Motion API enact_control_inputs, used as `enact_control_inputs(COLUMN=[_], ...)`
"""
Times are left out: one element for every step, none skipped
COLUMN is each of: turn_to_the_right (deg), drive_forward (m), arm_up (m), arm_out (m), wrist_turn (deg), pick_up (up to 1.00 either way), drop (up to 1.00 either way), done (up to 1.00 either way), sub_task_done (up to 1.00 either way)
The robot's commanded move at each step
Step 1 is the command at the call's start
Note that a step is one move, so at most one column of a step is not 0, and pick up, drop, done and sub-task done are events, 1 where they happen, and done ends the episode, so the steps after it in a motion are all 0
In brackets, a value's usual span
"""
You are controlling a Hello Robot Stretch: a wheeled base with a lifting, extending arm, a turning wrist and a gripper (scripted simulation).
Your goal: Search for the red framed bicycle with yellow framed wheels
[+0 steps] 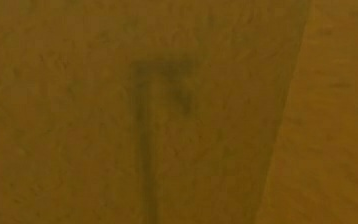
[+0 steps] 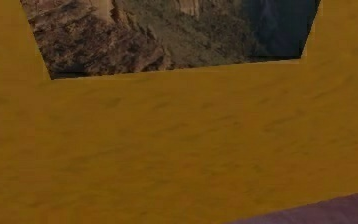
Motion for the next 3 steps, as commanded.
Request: enact_control_inputs(turn_to_the_right=[-45.0, -36.0, 0.0], drive_forward=[0.0, 0.0, 0.0], arm_up=[0.0, 0.0, 0.0], arm_out=[0.0, 0.0, 0.0], wrist_turn=[0.0, 0.0, 0.0], pick_up=[0.0, 0.0, 0.0], drop=[0.0, 0.0, 0.0], done=[0.0, 0.0, 1.0], sub_task_done=[0.0, 0.0, 0.0])
